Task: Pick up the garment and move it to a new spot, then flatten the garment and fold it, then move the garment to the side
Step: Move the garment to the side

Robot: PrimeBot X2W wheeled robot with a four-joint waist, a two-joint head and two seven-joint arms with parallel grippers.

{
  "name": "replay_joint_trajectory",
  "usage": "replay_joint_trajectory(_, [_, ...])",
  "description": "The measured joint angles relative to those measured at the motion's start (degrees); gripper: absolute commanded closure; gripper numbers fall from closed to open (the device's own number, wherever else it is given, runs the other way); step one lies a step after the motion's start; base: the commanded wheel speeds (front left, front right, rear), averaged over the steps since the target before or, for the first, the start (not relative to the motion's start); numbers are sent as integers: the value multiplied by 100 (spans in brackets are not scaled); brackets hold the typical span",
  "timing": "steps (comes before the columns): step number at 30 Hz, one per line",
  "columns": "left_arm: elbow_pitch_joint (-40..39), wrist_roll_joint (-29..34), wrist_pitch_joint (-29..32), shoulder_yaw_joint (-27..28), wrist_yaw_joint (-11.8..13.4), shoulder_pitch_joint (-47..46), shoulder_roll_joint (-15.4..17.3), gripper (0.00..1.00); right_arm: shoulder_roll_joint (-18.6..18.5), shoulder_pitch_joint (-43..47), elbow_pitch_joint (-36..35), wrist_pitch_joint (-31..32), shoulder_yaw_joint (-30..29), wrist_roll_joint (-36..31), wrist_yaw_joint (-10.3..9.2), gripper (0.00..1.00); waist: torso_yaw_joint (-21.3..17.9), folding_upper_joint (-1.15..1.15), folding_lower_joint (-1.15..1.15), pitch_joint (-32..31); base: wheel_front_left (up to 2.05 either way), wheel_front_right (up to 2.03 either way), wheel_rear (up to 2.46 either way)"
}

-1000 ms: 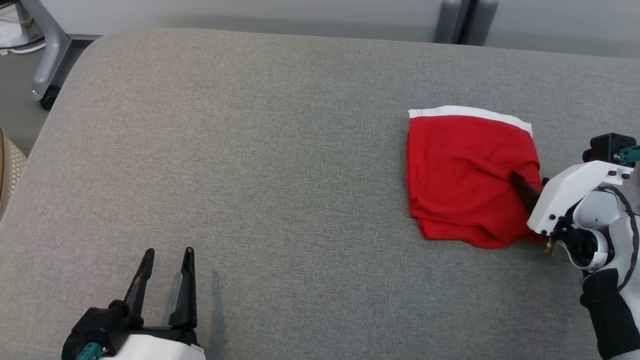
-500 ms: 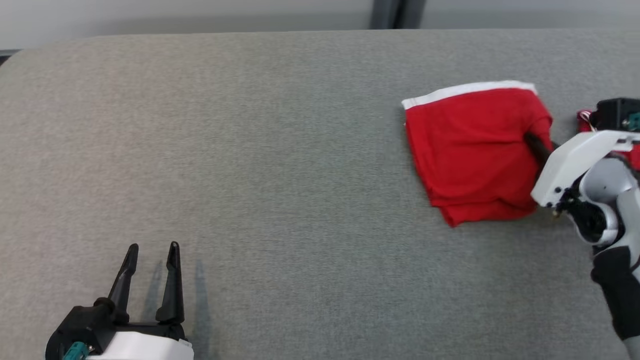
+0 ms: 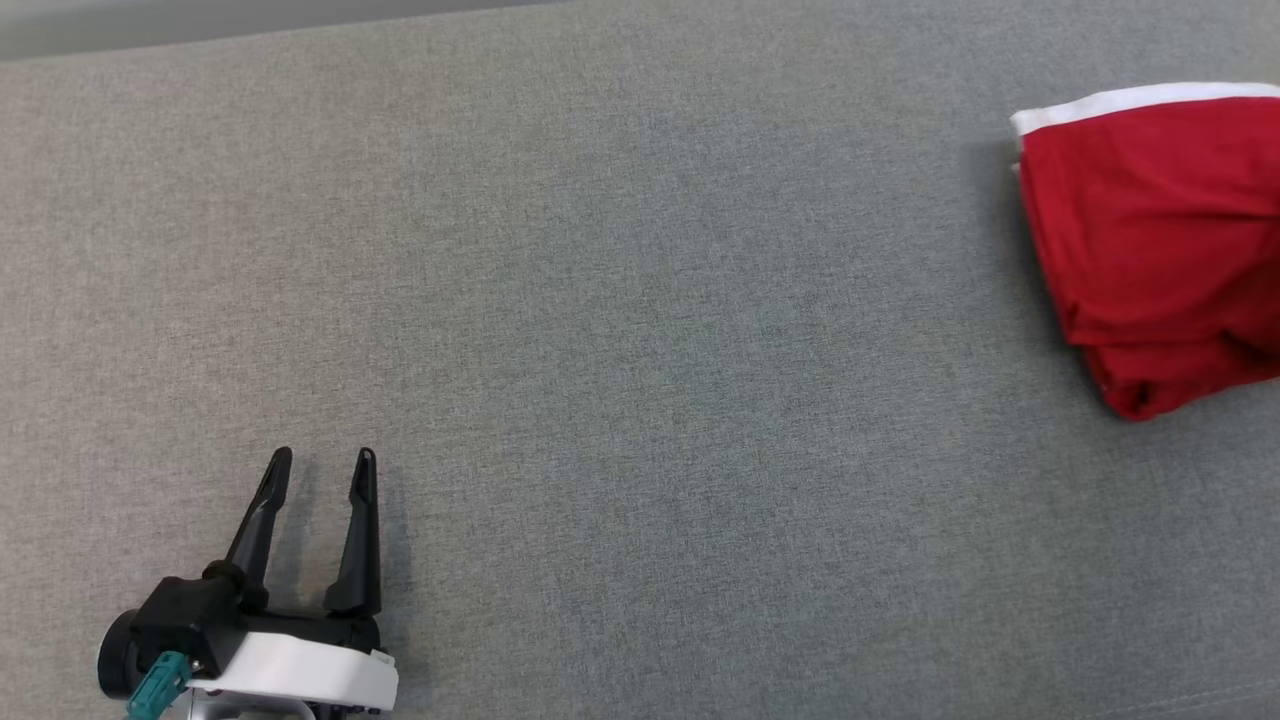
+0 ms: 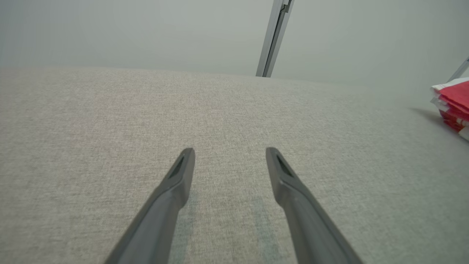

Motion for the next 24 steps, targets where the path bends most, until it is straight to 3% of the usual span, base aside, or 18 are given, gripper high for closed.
replay_joint_trajectory(1, [0,1,0,-1,-5,-3,8,0,-41,-16,37,-104,-41,-296,-1,0,-3,0,0,19,0,0,0])
replay_joint_trajectory(4, [4,-9,0,47,-8,-22,21,0,43,-84,75,-550,-364,-1102,0,0,-2,0,0,37,0,0,0])
replay_joint_trajectory(10, [182,-312,0,348,-8,-5,18,0,436,233,-389,-1511,-508,-1772,1,0,-3,0,0,-178,0,0,0])
replay_joint_trajectory(14, [221,-500,0,482,-3,75,2,0,661,857,-1065,-2440,-697,-1833,0,0,22,0,0,-448,0,0,0])
replay_joint_trajectory(19, [337,-675,0,616,236,338,0,0,1011,2025,-1807,-3396,-658,-1873,0,0,52,0,0,-861,0,0,0])
replay_joint_trajectory(24, [246,-713,0,798,279,598,3,0,1433,3120,-2043,-4295,-433,-1768,1,0,96,0,0,-1297,0,0,0])
